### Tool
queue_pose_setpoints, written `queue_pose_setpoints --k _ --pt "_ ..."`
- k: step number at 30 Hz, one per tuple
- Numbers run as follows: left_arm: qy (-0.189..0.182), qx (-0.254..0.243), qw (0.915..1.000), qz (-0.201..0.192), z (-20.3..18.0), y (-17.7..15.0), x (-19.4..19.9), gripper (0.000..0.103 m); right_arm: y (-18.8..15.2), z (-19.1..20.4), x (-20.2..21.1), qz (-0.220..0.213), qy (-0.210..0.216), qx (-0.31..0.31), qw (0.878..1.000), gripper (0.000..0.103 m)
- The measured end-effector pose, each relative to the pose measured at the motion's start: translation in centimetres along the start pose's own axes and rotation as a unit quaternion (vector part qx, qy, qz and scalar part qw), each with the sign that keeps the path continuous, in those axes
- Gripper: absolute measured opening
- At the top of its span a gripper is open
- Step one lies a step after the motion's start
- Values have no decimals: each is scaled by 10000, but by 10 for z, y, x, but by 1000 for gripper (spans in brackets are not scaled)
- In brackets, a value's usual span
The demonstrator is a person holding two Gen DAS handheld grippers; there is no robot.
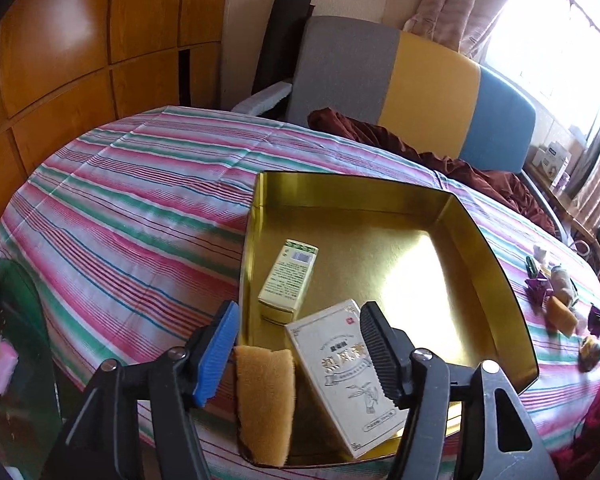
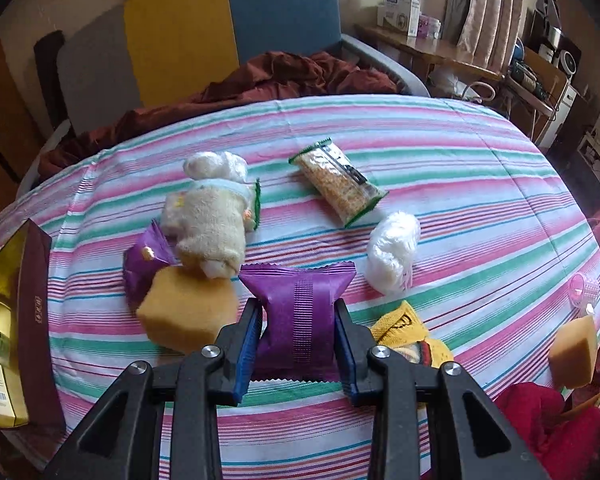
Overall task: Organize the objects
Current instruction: 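Carry the purple packet over the gold tray and open the right gripper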
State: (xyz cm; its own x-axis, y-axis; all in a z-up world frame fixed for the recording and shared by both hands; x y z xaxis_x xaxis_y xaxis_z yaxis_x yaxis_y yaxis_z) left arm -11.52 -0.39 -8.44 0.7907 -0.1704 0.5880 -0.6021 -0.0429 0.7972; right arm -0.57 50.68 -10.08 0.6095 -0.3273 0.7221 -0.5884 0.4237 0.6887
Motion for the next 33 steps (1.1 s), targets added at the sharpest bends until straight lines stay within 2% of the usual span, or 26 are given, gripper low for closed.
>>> queue_pose_setpoints --k 2,6,9,13,15,21,24,27,31,33 --pt "105 10 9999 -33 7 2 3 71 3 26 13 -94 343 77 9993 34" --pt "340 122 9993 -119 22 4 7 77 0 102 34 -134 1124 574 9919 34" --pt "353 225 9991 -115 31 3 9 79 -12 168 46 -33 1715 914 9809 34" --pt "403 280 9986 -189 38 5 11 83 -34 250 42 262 2321 1359 9628 34" --pt "422 297 9984 -209 41 6 11 83 -47 287 38 444 2538 1526 9541 34" --pt "521 398 9974 -313 52 10 13 87 -86 378 11 935 2802 1929 9357 35" --pt "637 374 9967 -337 56 10 13 89 -99 404 5 1058 2943 1979 9290 37" --pt "710 370 9964 -286 59 8 11 89 -106 418 9 1118 3197 1904 9214 46" --pt "744 383 9961 -275 59 7 12 89 -106 413 18 966 3222 1994 9204 48" --pt "645 390 9968 -265 56 6 12 89 -103 405 22 828 3181 2017 9226 57"
Point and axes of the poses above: each gripper's, at about its wrist camera, not at the fingertips, and x roughly against the way its jaws point, z to its left, y to its top, the point moved 7 cm from there along -x, roughly the way its jaws point, and after that the axes turned 11 degrees about -z, right-handed, at the moved point
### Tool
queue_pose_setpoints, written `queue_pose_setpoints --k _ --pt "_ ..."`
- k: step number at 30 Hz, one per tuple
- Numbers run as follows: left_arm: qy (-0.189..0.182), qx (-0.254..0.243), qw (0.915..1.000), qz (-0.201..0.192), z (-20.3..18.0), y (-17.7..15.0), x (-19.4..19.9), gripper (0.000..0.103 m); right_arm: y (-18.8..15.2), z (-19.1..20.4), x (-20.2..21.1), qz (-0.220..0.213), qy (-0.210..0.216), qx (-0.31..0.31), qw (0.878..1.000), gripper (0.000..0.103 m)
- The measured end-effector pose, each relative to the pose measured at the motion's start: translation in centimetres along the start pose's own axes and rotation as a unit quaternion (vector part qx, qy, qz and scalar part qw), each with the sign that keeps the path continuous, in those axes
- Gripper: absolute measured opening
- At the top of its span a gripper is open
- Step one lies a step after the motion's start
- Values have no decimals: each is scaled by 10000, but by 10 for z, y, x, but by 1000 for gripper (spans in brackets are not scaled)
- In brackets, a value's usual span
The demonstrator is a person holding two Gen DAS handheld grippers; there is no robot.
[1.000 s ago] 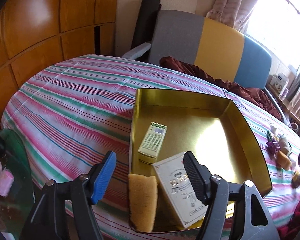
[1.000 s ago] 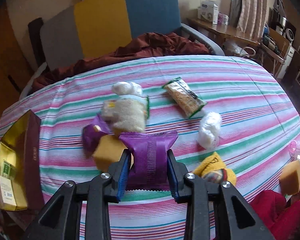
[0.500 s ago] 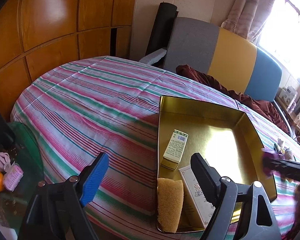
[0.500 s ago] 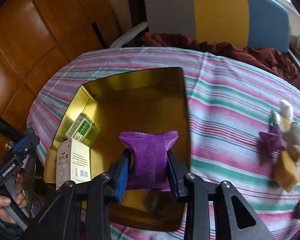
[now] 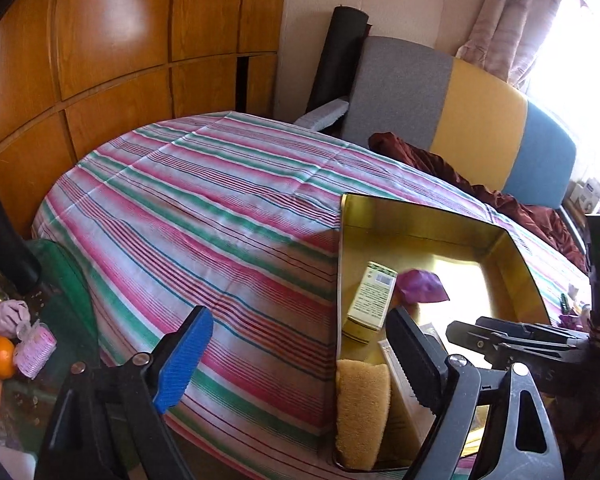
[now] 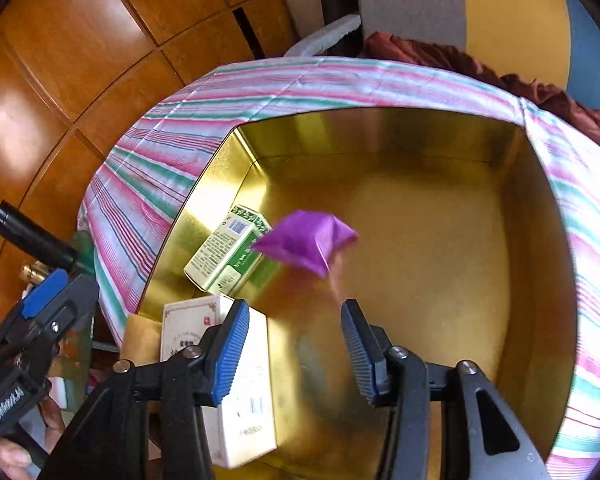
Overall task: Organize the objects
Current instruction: 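Carry the purple packet over the gold tray and open the right gripper, then return the left gripper to the table and grasp the purple face-printed snack bag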
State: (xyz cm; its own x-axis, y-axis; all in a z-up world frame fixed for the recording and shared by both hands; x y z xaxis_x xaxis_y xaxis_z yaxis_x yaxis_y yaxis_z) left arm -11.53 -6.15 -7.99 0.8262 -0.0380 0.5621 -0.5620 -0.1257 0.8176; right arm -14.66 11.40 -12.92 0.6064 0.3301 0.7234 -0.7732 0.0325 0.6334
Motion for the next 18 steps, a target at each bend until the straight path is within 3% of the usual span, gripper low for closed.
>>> queue_pose_setpoints --k 2,7,18 --pt "-110 4 9999 -16 -4 -1 1 89 -1 -2 8 -94 -65 36 9999 67" --pt "-222 -216 9995 -71 -21 -2 7 89 -2 -7 31 -400 -391 261 9981 74" --pt "-377 -711 9963 -304 -58 -3 26 89 -4 -61 101 -1062 -1019 138 9890 75"
Point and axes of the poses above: each gripper's, at about its wrist camera, not at the fingertips, and x roughly against the way its jaws point, z to its left, y to its top, the point moved 7 cm from there along -x, roughly the way its jaws point, and after that the axes turned 11 degrees about -z, right-handed, at the moved point
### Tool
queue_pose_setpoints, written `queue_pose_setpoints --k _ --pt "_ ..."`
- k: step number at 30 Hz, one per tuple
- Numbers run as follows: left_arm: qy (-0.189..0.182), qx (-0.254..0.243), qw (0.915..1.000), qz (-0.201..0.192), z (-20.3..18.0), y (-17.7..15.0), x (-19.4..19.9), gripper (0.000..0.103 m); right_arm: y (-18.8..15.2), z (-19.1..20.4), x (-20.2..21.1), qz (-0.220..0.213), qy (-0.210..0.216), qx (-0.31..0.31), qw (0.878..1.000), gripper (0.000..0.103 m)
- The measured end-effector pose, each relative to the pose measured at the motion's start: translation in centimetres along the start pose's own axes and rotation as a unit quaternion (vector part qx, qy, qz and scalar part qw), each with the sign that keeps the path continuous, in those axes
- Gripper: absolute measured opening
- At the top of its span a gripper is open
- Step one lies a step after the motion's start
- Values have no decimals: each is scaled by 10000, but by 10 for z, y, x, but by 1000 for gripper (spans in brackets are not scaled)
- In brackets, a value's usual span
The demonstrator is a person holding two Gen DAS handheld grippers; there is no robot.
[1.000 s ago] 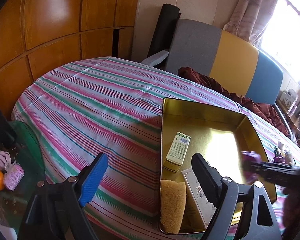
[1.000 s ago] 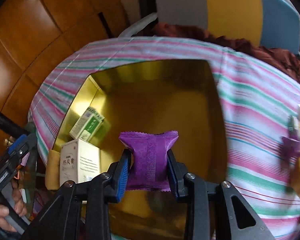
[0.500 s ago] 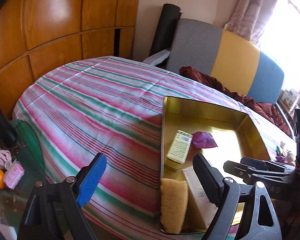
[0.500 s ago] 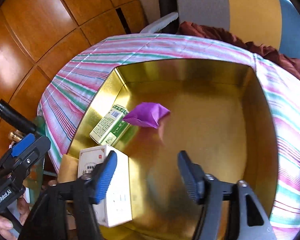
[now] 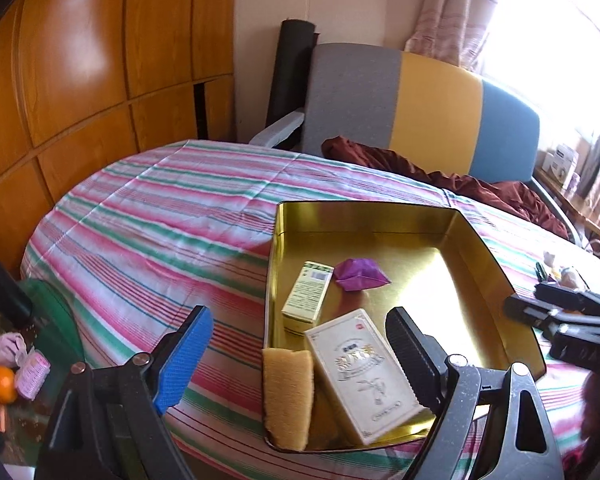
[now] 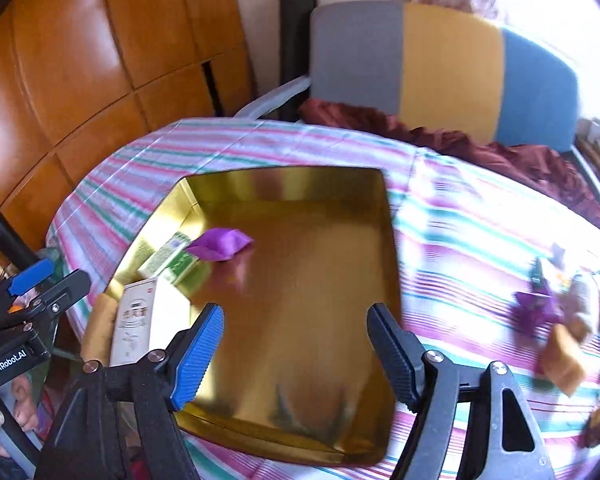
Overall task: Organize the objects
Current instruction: 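Return the left gripper to the table and grasp the purple face-printed snack bag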
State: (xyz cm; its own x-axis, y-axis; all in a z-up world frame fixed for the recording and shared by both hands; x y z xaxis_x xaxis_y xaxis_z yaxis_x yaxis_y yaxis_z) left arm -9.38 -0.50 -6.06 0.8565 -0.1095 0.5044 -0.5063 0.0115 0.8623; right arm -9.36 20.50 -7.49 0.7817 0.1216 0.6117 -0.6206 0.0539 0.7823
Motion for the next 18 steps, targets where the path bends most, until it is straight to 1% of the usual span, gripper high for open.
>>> queue_pose_setpoints --k 6,11,16,18 --pt "-171 -259 9995 -28 -24 1 5 89 3 -62 31 -181 -491 -295 9982 75" --pt "-367 -474 9982 -17 -50 2 7 89 2 -122 52 -230 -977 -599 9931 76" --pt "-606 -672 9959 19 -80 2 7 90 -2 -189 74 -265 -1437 -1102 9831 76" --pt "-729 -752 9945 34 -93 1 7 90 -5 -220 84 -284 -1613 -1369 9770 76"
Point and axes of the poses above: each gripper's, at about its wrist camera, not at the fingertips, and x roughly against the way its jaws point, z to its left, y to its top, the point moved 7 cm from there along -x, roughly the way its jaws point, and after that the axes turned 11 degrees about -z, right-handed, at the moved point
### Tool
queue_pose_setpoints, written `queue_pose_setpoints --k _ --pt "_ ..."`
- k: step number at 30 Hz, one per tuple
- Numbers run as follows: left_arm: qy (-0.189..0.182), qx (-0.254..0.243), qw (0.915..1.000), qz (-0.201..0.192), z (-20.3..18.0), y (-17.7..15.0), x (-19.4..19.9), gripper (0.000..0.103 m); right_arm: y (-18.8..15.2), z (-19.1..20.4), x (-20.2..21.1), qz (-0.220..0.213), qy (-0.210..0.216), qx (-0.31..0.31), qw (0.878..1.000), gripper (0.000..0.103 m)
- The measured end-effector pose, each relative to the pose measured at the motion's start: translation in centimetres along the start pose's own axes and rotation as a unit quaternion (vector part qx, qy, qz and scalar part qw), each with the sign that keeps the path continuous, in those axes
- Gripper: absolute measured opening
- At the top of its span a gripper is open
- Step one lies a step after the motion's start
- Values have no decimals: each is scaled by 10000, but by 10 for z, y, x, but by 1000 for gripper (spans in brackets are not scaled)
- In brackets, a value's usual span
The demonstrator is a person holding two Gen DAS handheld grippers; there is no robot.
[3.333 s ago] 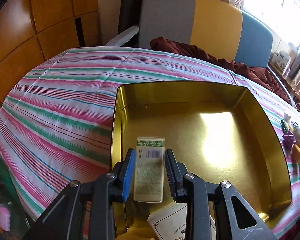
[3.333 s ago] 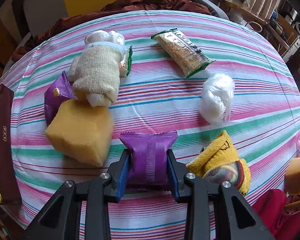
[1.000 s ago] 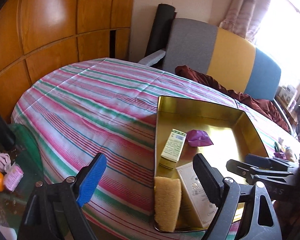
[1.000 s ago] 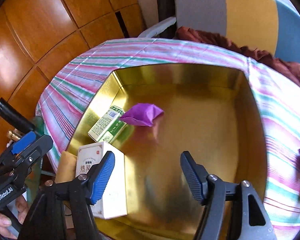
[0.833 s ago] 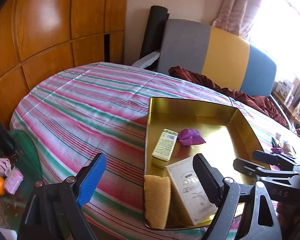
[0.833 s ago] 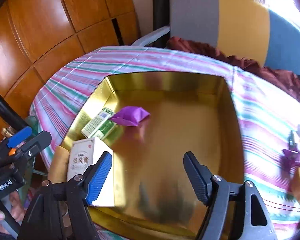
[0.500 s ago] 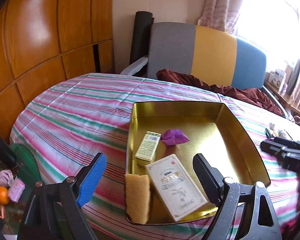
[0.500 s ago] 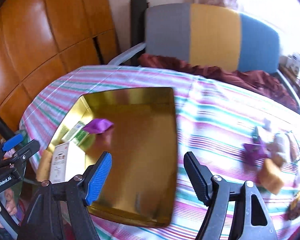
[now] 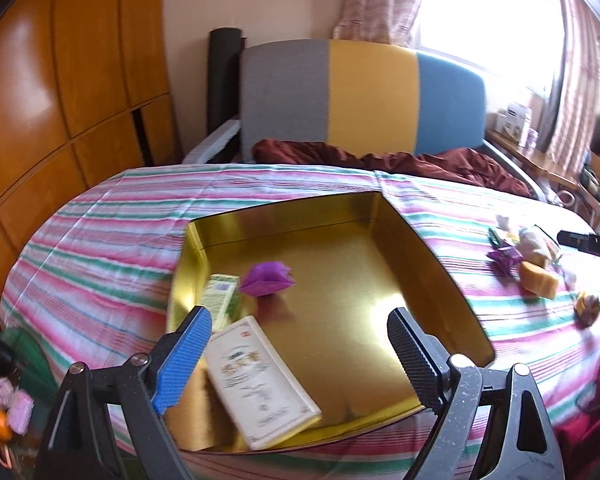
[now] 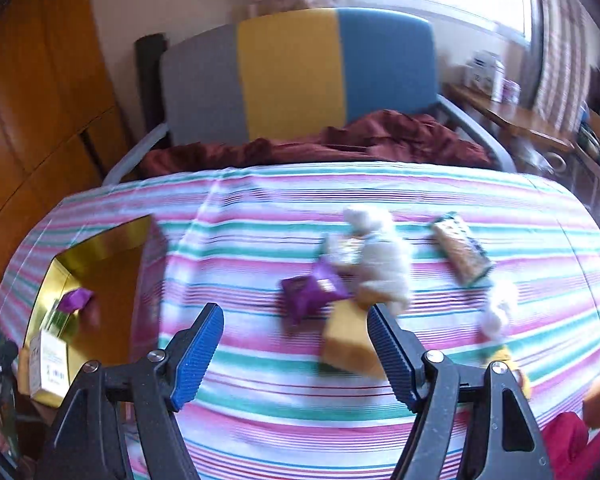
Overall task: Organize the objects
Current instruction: 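Return the left gripper to the table and grasp the purple face-printed snack bag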
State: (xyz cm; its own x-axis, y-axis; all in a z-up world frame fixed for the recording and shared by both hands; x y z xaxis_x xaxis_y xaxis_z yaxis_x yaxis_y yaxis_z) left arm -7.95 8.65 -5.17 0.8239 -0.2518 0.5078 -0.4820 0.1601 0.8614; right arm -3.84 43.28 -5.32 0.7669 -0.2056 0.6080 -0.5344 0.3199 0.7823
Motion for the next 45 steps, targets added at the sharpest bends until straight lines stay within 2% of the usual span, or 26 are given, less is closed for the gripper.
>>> queue_pose_setpoints --k 3,6,8,10,12,14,17,21,30,32,37,41,45 --pt "-232 -150 9996 -1 -22 3 -3 90 6 -49 -1 -23 -298 -504 9983 76" --pt "-481 -266 9985 24 -45 8 -8 90 6 -102 -3 -114 -676 -1190 9905 77" --pt "-636 -358 9973 31 -62 10 -10 90 1 -135 -3 -200 -938 -1672 9812 81" --pt "-774 -464 9959 59 -80 11 -13 90 -10 -163 -4 -227 -1094 -2168 9698 81" --pt "-922 -530 9943 100 -97 12 -17 90 -22 -181 -9 -42 -952 -2851 9537 81" --pt "-1075 -612 9922 164 -116 11 -22 90 -26 -191 -6 -86 -852 -3237 9423 81" --pt "-1227 -723 9895 257 -145 10 -32 90 -28 -192 -9 -20 -737 -3370 9386 82" --pt "-1457 -838 9846 479 -181 8 -48 86 -28 -182 -16 140 -569 -3233 9445 82" --pt "-1595 -1368 9749 735 -243 10 -101 67 -30 -178 -18 205 -359 -3273 9440 82" --pt "-1682 -1528 9703 827 -254 9 -116 63 -30 -177 -19 213 -307 -3282 9439 82" --pt "-1892 -1892 9594 896 -279 5 -141 62 -30 -178 -20 216 -221 -3377 9407 82" --pt "-1983 -2376 9479 754 -301 7 -157 63 -31 -180 -20 205 -163 -3476 9373 82" --pt "-2253 -2626 9340 885 -319 2 -173 63 -32 -180 -21 231 -150 -3504 9362 82"
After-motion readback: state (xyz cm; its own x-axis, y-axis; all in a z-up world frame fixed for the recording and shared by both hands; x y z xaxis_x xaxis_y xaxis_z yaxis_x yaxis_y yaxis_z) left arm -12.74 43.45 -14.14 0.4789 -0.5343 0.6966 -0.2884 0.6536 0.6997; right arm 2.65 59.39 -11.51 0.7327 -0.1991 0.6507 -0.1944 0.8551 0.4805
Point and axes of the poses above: each gripper's, at about its wrist camera, not at the fingertips, and x roughly against the way its jaws point, z to its left, y to its top, the point moved 7 cm from there along -x, roughly the way its jaws point, and after that the axes turned 11 degrees about -z, right-handed, at the moved point
